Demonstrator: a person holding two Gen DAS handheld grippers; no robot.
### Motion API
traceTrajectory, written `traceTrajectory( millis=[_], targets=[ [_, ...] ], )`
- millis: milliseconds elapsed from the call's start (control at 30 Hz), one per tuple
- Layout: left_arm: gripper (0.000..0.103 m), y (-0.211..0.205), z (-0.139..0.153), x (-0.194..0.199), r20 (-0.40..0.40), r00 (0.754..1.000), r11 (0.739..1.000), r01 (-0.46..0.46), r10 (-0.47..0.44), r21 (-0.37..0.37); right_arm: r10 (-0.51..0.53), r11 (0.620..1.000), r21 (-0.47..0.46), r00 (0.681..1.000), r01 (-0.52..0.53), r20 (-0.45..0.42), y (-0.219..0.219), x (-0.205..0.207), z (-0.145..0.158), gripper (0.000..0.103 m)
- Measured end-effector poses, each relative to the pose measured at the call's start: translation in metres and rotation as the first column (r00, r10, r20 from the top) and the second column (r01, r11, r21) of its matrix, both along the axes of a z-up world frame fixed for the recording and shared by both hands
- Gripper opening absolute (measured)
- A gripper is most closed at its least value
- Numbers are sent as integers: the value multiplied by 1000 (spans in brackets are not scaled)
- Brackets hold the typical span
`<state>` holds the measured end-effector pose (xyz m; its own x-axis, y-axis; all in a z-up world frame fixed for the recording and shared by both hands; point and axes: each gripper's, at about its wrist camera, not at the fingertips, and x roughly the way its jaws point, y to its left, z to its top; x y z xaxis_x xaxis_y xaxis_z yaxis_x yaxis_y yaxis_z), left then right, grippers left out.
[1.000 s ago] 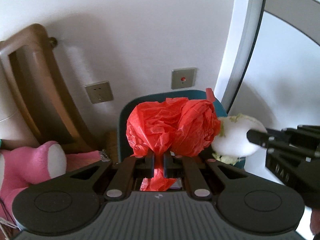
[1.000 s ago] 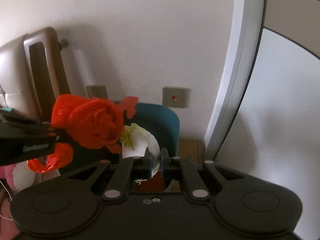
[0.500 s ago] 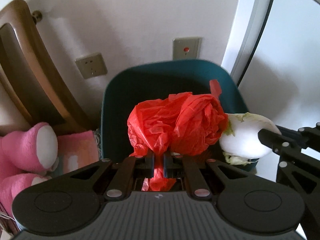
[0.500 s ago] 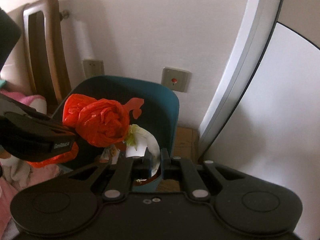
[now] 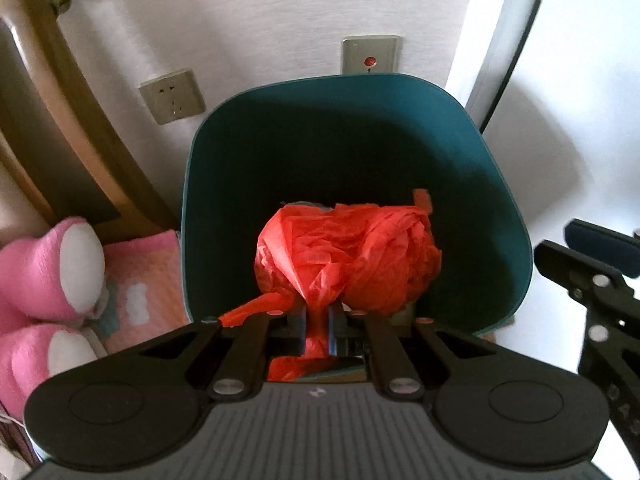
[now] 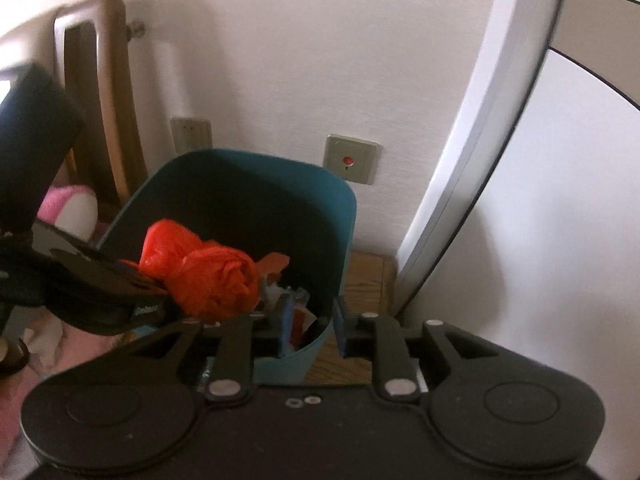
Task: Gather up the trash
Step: 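Open left tool over the bin while right releases the white paper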
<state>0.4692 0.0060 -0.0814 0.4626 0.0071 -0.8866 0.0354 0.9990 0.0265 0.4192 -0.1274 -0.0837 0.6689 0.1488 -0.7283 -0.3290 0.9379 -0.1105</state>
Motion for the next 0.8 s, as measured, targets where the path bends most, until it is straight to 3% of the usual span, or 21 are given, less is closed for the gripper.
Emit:
traceTrajectory(
  millis=[200, 300, 333, 400, 700, 800],
  targets=[
    [18, 7, 2, -8, 16, 1000, 999, -1, 2, -48, -18, 996, 93, 1000, 17, 9, -18, -15, 11, 33],
    [39, 9, 6, -15, 41, 999, 998, -4, 6, -59, -29, 993, 119, 999, 26, 21, -26, -23, 16, 36],
    [51, 10, 8, -18, 53, 999, 998, -3, 7, -66, -35, 991, 129, 999, 31, 25, -29, -26, 18, 37],
    [60, 11, 12, -25, 77, 997, 998, -2, 7, -66, -46, 988, 146, 999, 41, 30, -35, -31, 21, 39],
    [60, 19, 39, -67, 166, 986, 994, 29, -11, -102, -65, 975, 215, 996, 51, 55, -56, -64, 28, 53],
    [67, 26, 48, -90, 211, 977, 991, 40, -13, -124, -54, 974, 224, 997, 39, 63, -58, -77, 24, 57]
  ],
)
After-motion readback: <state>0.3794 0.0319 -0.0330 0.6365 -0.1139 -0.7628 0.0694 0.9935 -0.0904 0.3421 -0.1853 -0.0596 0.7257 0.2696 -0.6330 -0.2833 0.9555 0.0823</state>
